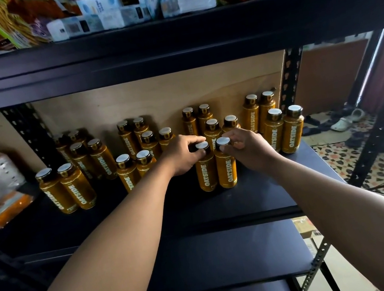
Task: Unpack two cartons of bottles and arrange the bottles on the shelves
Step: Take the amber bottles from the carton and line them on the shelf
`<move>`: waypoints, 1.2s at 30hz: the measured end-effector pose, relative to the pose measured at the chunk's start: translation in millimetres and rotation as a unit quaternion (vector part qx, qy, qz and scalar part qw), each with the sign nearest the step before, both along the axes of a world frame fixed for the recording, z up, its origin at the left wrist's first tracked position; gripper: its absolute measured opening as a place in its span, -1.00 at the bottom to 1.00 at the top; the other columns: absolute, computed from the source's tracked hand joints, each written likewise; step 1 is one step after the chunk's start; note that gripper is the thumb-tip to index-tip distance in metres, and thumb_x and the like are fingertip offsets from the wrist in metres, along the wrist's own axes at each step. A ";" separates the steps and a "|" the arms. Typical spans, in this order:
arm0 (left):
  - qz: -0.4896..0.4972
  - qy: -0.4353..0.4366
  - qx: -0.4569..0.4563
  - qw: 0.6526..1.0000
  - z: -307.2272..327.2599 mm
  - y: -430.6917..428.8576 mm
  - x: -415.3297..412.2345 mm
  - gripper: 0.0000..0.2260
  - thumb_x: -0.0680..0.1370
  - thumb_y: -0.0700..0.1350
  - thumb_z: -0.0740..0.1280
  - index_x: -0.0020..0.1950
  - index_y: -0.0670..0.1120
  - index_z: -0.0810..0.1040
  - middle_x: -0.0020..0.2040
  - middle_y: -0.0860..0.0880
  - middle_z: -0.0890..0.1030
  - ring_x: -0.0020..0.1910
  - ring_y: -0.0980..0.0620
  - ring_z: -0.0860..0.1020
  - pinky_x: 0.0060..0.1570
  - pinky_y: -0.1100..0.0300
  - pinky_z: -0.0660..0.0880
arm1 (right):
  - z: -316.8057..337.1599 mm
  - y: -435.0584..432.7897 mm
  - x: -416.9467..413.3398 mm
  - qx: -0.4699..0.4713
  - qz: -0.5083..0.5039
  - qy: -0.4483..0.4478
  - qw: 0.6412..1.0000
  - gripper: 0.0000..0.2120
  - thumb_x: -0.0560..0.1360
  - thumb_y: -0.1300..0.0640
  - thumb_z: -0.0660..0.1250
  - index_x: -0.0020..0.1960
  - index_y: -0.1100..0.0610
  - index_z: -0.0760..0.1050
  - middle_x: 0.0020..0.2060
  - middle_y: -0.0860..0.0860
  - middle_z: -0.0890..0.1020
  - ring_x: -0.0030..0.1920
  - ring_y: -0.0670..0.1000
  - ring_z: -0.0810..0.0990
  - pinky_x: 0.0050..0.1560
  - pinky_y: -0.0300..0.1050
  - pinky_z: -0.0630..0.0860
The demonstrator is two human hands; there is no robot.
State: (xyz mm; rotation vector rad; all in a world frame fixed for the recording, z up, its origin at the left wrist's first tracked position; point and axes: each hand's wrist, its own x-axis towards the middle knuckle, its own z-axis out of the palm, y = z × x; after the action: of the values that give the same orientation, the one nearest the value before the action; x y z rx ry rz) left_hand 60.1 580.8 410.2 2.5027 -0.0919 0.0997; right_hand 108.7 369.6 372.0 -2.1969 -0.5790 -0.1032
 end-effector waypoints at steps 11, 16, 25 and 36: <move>-0.003 -0.007 -0.004 1.000 -1.3 -0.3 -0.8 -0.55 0.59 -0.12 0.40 0.48 -0.03 0.45 0.46 -0.03 0.47 0.46 -0.01 0.40 0.24 0.22 0.32 | -2.7 0.0 2.2 0.000 0.003 -0.011 1.000 -0.61 0.59 -0.06 0.38 0.38 0.02 0.49 0.25 -0.01 0.65 0.13 -0.04 0.66 -0.03 -0.13 0.64; -0.004 -0.006 -0.009 1.000 -2.3 0.9 -1.4 -0.55 0.59 -0.13 0.40 0.48 -0.03 0.45 0.47 -0.04 0.47 0.46 -0.01 0.39 0.25 0.21 0.31 | -2.9 0.5 1.1 0.008 0.003 -0.002 1.000 -0.58 0.59 -0.05 0.39 0.40 0.03 0.47 0.29 0.01 0.63 0.18 -0.02 0.65 0.03 -0.06 0.66; -0.009 -0.002 -0.009 1.000 -1.2 1.6 -1.9 -0.54 0.57 -0.12 0.43 0.47 -0.03 0.47 0.45 -0.04 0.49 0.44 -0.01 0.41 0.23 0.19 0.32 | -1.5 -1.8 -1.5 -0.007 0.003 -0.018 1.000 -0.61 0.58 -0.06 0.40 0.35 0.04 0.50 0.24 -0.01 0.66 0.08 -0.06 0.67 -0.15 -0.26 0.54; -0.003 -0.005 -0.022 1.000 -4.1 3.2 -1.6 -0.52 0.56 -0.12 0.45 0.47 -0.01 0.46 0.44 -0.03 0.49 0.44 -0.01 0.42 0.24 0.18 0.36 | -1.5 -0.1 -4.8 -0.010 -0.001 -0.009 1.000 -0.56 0.59 -0.06 0.39 0.42 0.03 0.44 0.31 0.03 0.62 0.19 0.00 0.65 -0.07 -0.21 0.59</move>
State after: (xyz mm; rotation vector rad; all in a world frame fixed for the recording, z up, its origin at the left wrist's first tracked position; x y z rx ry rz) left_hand 58.5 584.0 406.1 2.4582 -0.1009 0.1092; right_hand 103.9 369.5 370.5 -2.2185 -0.5909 -0.1172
